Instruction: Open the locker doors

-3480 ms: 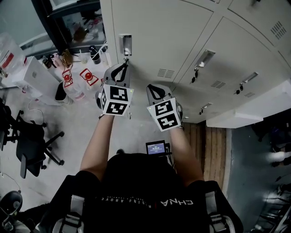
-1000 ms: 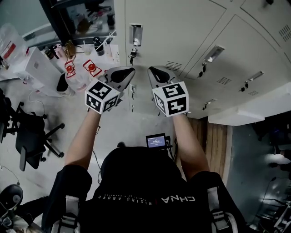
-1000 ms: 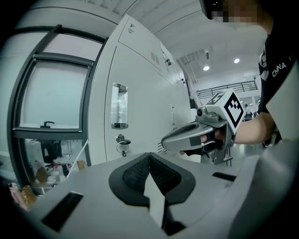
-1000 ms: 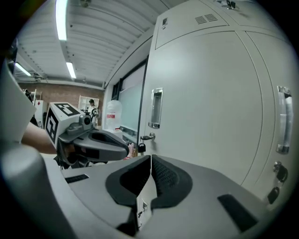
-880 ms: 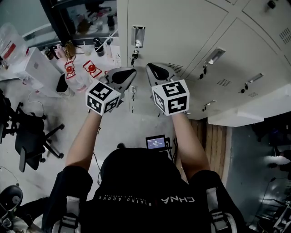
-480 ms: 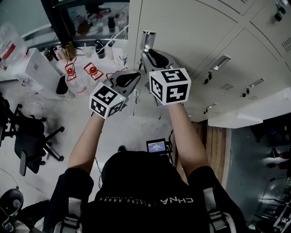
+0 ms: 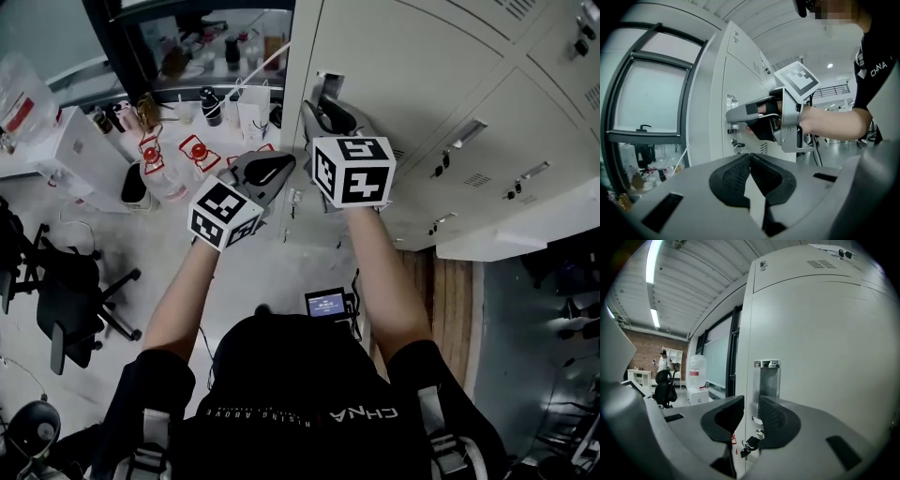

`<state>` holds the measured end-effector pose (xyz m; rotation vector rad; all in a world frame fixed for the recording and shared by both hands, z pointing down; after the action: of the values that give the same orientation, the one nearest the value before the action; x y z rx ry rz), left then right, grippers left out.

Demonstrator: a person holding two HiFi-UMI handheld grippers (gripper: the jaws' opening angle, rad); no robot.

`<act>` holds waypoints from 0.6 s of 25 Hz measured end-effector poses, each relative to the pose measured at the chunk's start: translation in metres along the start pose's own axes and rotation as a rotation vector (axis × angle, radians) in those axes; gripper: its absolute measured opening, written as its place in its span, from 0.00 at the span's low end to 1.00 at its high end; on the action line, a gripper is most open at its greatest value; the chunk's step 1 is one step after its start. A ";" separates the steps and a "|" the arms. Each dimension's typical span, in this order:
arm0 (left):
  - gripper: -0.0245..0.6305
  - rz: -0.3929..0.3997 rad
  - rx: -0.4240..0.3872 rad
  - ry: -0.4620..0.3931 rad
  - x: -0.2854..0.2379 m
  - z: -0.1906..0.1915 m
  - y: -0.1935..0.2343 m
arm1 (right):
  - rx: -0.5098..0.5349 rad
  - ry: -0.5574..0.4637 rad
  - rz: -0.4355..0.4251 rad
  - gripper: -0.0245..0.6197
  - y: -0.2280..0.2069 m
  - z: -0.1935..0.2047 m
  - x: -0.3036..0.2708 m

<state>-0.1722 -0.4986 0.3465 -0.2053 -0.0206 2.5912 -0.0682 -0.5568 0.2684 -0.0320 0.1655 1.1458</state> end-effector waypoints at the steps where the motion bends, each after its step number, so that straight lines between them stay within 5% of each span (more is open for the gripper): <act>1: 0.07 0.003 -0.001 0.000 0.002 0.000 0.001 | 0.000 0.002 0.004 0.22 0.001 0.000 -0.002; 15: 0.07 0.052 0.004 0.001 0.024 0.006 0.011 | 0.022 0.012 -0.003 0.14 0.007 0.004 0.009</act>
<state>-0.1986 -0.4955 0.3482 -0.2083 -0.0097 2.6427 -0.0706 -0.5453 0.2716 -0.0196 0.1889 1.1409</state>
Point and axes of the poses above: the fingertips, and each gripper's own axes: x backward along the fingers, y to its left, z out of its underside, the point moved 7 cm from there along x, backward along the fingers, and after that the axes turned 7 degrees about z, right-handed, at the moved point
